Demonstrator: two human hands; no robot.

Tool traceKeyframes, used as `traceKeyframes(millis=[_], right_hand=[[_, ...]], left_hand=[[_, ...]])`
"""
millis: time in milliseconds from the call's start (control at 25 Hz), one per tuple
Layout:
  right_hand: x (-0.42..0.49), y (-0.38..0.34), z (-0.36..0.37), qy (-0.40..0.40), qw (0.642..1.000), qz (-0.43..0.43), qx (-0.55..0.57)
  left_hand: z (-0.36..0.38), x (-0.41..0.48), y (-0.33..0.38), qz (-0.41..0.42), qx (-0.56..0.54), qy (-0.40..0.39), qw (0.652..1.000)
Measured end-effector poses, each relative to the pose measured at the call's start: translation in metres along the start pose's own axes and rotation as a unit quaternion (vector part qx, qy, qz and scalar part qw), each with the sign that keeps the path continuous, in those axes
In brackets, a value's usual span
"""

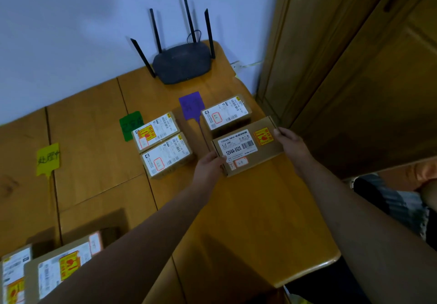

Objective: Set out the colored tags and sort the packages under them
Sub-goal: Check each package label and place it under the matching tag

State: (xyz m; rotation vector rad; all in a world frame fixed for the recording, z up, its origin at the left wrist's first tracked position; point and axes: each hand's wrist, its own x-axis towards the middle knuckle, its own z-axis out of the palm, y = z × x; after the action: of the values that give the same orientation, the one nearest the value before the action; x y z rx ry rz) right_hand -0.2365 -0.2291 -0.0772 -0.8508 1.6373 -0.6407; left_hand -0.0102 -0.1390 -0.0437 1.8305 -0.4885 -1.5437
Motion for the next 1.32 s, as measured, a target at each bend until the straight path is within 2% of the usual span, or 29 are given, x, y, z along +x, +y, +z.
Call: traceKeyframes(millis=[160,240,320,440,640,800,920,1080,1320], right_hand=[[-0.026,-0.002,-0.001,0.02,0.999,-0.04,-0.009],[-0.048,-0.011,0.003,0.063,0.992,-0.104,-0.027],[-0.07,-0.024,0.016,0.07,0.982,-0.172,-0.027],[-0.11,-0.052,0.06,-0.042,0.979,-0.198,0.013],[-0.196,-0.083,0.157,-0.231,0.96,-0.158,0.019],[-0.27,-0.071,0.221,-0.323,0.934,-0.147,-0.03],[-0.315,-0.047,0.264,-0.355,0.92,-0.139,-0.087],[-0.357,-0.01,0.307,-0.35,0.924,-0.102,-0.12],[-0.402,0.039,0.355,-0.299,0.941,-0.071,-0.143]], left_hand=[[-0.008,-0.021,-0.002,0.033,0.022,-0.004,0.999],[-0.024,-0.036,0.002,0.068,0.038,0.017,0.997],[-0.046,-0.049,0.009,0.118,0.057,0.025,0.991],[-0.095,-0.079,0.024,0.194,0.062,0.047,0.978],[-0.194,-0.149,0.033,0.246,0.027,0.131,0.96],[-0.274,-0.214,0.002,0.225,-0.007,0.192,0.955],[-0.328,-0.248,-0.042,0.198,-0.029,0.222,0.954],[-0.382,-0.274,-0.107,0.161,-0.059,0.233,0.957],[-0.448,-0.276,-0.204,0.1,-0.039,0.176,0.978]])
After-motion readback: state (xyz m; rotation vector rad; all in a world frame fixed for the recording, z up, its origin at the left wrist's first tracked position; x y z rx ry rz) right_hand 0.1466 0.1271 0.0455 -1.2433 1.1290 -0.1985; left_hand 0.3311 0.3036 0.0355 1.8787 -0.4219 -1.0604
